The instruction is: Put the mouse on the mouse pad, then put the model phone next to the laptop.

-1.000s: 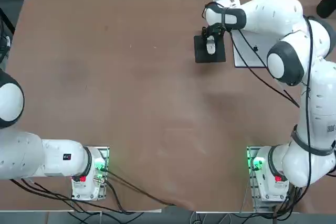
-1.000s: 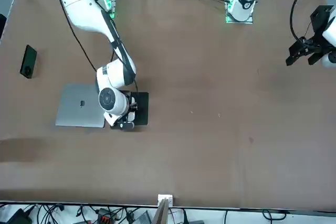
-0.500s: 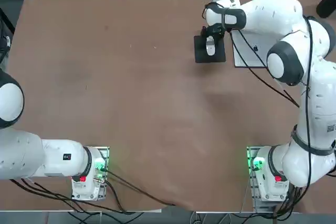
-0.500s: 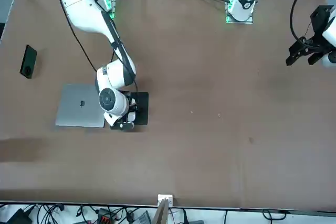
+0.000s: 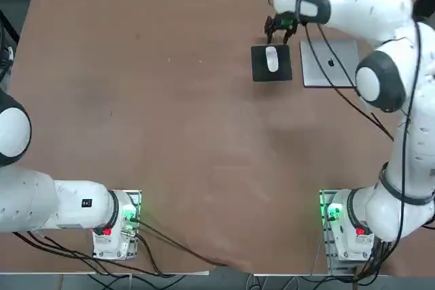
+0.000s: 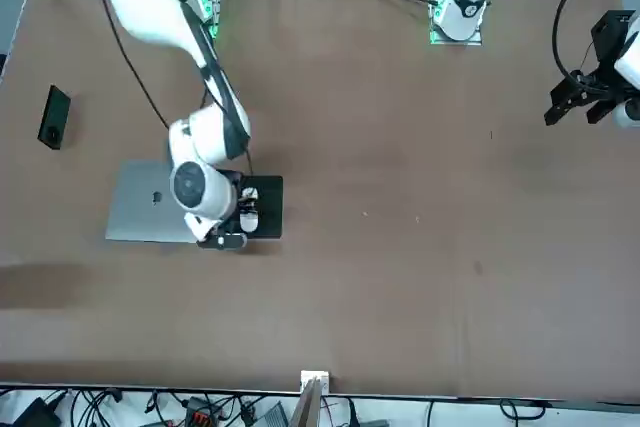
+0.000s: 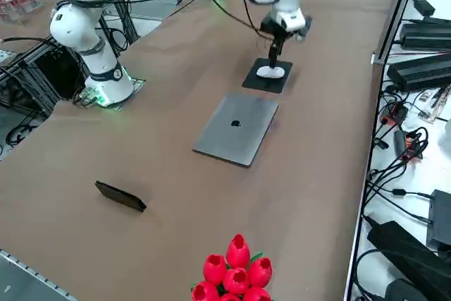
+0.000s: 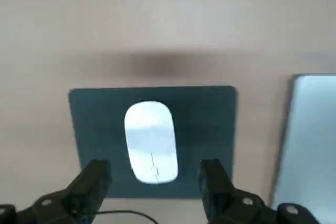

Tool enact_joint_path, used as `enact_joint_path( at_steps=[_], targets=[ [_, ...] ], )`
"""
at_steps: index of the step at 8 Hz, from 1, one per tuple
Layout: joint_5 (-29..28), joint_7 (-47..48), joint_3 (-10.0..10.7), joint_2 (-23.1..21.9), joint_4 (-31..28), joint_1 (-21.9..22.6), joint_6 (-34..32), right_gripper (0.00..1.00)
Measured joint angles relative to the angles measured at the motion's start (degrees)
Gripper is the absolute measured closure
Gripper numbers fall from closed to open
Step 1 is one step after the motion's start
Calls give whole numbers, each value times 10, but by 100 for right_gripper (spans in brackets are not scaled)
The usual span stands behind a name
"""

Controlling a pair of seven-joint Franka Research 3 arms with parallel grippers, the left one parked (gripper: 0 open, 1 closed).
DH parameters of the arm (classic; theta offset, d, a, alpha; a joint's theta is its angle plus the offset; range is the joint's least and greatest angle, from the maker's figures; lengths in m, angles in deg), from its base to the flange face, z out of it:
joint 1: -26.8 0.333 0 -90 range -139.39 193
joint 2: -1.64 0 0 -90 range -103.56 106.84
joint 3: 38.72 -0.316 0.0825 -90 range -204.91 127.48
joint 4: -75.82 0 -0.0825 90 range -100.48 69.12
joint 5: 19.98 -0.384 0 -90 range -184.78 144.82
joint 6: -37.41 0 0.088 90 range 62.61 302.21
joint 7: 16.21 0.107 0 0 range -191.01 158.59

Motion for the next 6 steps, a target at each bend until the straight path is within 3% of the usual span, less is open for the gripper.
enact_joint_path(
  at_steps=[3, 6],
  targets=[
    [-10, 2, 6, -94, 2, -93, -127, 0],
    [21, -49, 11, -135, 1, -215, -225, 0]
  ],
)
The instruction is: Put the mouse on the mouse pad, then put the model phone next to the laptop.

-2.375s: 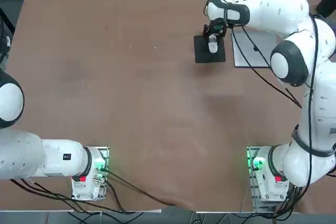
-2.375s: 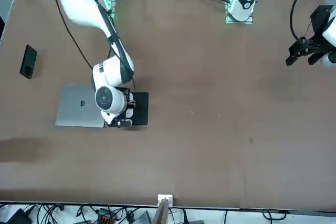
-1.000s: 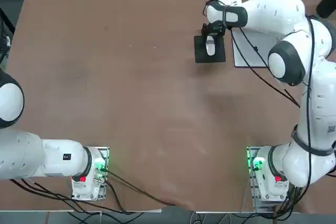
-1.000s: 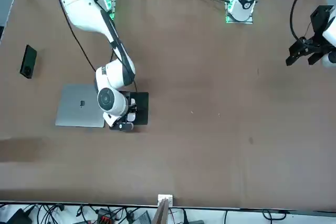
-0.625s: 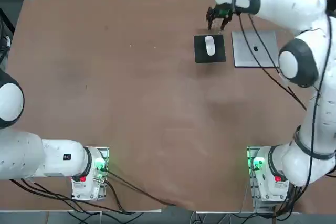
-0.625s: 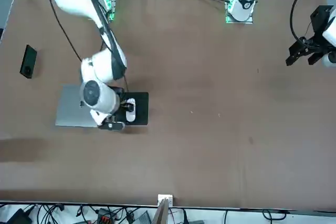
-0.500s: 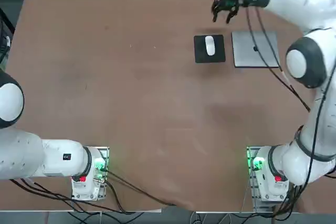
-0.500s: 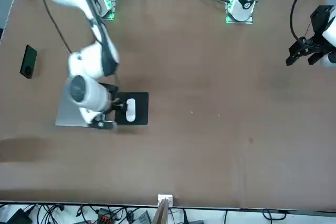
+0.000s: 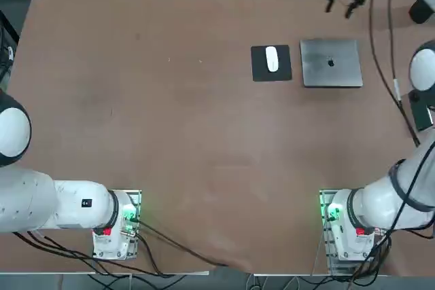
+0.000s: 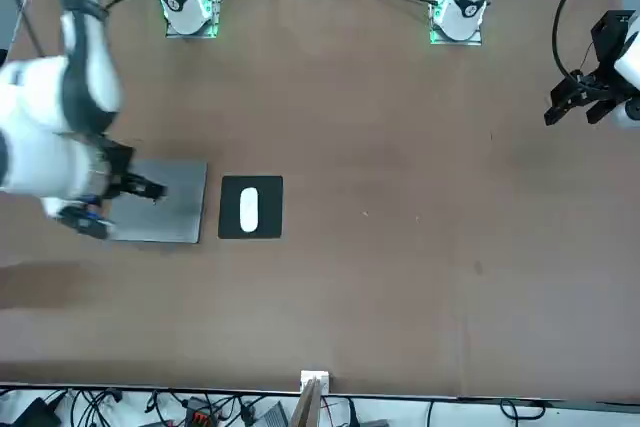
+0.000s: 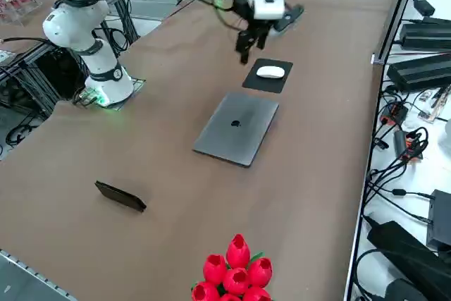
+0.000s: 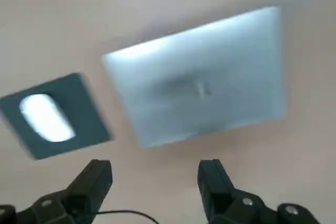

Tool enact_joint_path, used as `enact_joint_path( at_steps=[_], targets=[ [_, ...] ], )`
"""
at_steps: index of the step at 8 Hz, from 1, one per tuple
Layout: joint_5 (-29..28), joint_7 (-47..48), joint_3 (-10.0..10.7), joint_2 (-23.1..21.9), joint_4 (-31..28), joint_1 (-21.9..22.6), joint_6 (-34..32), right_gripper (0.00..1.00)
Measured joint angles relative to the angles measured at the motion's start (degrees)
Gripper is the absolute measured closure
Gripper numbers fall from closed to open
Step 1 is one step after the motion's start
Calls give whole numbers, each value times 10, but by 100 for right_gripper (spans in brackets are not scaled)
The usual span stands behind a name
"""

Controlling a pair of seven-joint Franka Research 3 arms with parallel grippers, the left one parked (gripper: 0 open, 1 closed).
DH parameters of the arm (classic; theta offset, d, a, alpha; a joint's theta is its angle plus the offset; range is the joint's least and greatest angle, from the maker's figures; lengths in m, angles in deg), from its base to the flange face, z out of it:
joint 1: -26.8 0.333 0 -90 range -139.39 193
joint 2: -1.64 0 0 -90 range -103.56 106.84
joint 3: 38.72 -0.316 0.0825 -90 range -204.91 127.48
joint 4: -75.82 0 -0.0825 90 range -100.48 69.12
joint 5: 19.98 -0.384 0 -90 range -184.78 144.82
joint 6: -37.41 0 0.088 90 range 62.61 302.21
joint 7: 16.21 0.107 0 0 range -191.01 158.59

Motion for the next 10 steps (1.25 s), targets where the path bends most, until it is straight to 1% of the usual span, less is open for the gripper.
enact_joint_path(
  at_steps=[2, 3, 4, 5, 6, 7, 8, 10],
  targets=[
    [65, -89, 2, -11, 0, -73, -34, 0],
    [85, -145, 4, -14, -1, -109, -41, 0],
    [91, -208, 6, -14, -5, -149, -43, 0],
    [93, -285, 7, -11, -15, -198, -43, 0],
    [93, -342, 7, -9, -31, -240, -39, 0],
    [93, -371, 7, -11, -56, -270, -23, 0],
    [94, -382, 8, -21, -93, -288, 3, 0],
    [102, -401, 8, -57, -188, -321, 75, 0]
  ],
)
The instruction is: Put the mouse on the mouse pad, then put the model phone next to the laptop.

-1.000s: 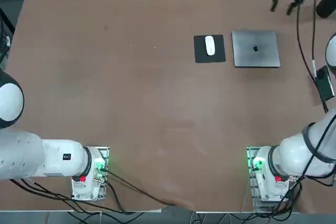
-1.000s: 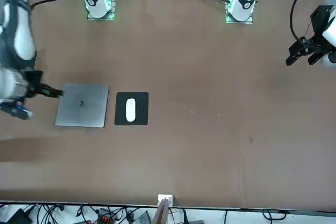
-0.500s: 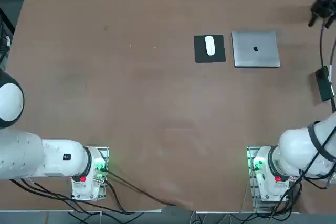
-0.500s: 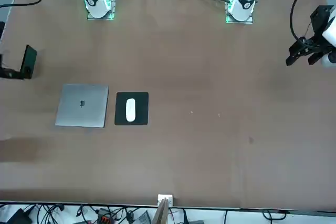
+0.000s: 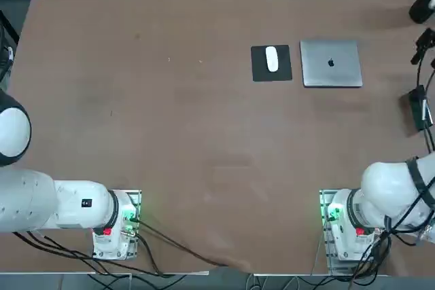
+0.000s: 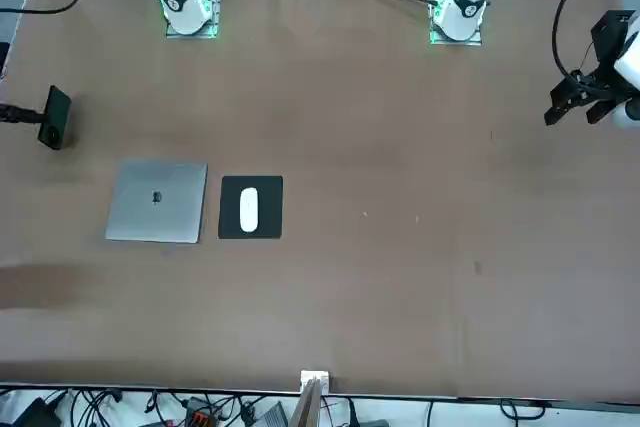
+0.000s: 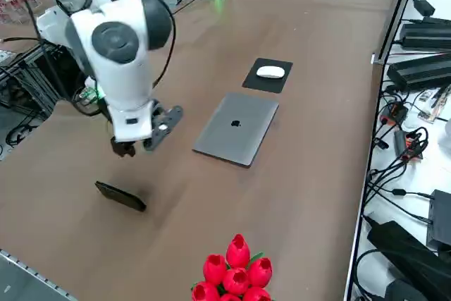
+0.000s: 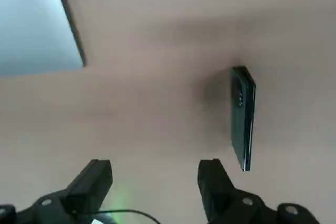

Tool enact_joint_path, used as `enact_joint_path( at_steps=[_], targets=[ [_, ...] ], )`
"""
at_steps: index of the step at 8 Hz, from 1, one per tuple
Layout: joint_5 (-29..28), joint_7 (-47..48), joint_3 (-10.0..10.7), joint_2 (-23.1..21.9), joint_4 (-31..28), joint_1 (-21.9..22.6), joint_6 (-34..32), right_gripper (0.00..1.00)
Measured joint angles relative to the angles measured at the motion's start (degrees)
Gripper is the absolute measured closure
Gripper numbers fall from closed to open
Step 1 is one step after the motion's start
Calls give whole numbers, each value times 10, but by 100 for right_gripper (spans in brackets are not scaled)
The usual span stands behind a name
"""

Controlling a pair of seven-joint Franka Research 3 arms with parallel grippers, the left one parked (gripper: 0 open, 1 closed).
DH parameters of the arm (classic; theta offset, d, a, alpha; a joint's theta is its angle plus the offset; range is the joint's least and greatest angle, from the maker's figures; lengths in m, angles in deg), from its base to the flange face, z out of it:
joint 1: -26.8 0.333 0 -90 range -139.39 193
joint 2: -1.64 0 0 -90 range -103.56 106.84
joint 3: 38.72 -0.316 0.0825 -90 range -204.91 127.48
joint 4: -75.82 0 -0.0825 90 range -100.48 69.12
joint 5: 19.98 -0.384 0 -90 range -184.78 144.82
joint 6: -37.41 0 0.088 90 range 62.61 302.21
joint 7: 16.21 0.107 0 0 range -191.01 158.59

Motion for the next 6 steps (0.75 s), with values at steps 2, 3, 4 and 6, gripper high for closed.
enact_joint_path(
  at_steps=[2, 3, 4, 6],
  targets=[
    [18, -80, 0, -19, -75, -55, 89, 0],
    [19, -111, 0, -19, -97, -84, 131, 0],
    [20, -132, 0, -17, -120, -107, 176, 0],
    [20, -160, 0, 0, -159, -138, 261, 0]
  ],
)
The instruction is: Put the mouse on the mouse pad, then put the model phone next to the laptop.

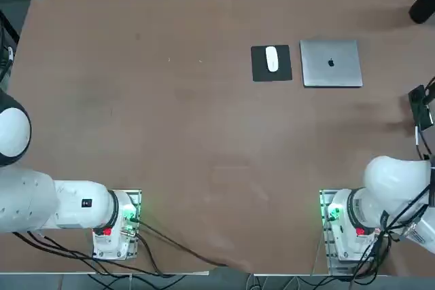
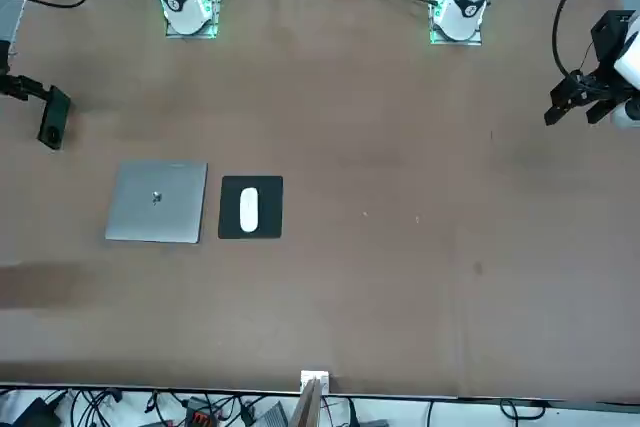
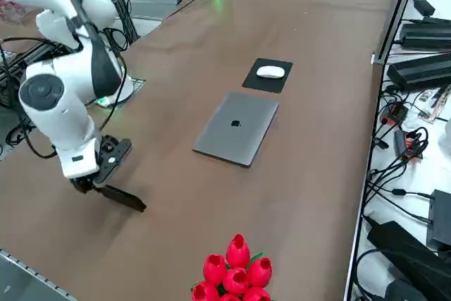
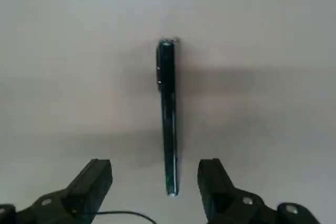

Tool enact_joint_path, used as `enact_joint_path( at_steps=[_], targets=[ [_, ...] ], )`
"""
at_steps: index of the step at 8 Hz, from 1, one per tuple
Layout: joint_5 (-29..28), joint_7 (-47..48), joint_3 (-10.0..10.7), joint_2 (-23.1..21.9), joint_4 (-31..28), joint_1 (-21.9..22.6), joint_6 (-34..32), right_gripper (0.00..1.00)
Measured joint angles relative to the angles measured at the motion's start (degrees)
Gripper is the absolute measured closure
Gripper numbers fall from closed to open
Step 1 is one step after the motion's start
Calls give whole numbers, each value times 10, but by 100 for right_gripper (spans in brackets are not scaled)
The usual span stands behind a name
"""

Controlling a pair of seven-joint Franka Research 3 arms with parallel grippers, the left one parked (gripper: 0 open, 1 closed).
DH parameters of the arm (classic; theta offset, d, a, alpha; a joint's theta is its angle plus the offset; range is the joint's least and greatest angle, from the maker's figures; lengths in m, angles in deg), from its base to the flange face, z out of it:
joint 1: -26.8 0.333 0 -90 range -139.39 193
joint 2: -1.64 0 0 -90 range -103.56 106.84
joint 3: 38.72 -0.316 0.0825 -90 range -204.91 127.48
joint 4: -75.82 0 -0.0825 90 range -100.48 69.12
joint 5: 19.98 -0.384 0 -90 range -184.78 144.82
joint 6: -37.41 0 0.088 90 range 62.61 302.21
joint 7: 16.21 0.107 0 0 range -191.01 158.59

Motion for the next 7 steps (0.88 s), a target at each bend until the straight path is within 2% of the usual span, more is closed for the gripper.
enact_joint_path(
  at_steps=[5, 7],
  targets=[
    [0, -12, -4, 57, -8, -21, 86, 2],
    [0, -13, -6, 73, -8, -21, 107, 8]
  ],
)
